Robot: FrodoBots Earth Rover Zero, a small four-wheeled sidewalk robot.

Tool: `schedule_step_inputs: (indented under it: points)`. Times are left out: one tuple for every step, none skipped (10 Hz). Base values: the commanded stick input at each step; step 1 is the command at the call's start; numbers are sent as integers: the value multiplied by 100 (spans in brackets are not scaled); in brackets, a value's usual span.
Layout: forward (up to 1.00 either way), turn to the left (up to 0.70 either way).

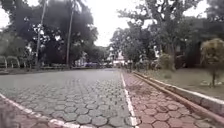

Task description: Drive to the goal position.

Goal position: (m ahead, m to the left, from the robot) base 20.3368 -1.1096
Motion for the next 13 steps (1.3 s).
schedule_step_inputs:
  points:
    - [70, 0]
    - [70, 0]
    - [70, 0]
    - [70, 0]
    - [70, 0]
    - [70, 0]
    - [70, 0]
    - [70, 0]
    - [70, 0]
    - [70, 0]
    - [70, 0]
    - [70, 0]
    - [70, 0]
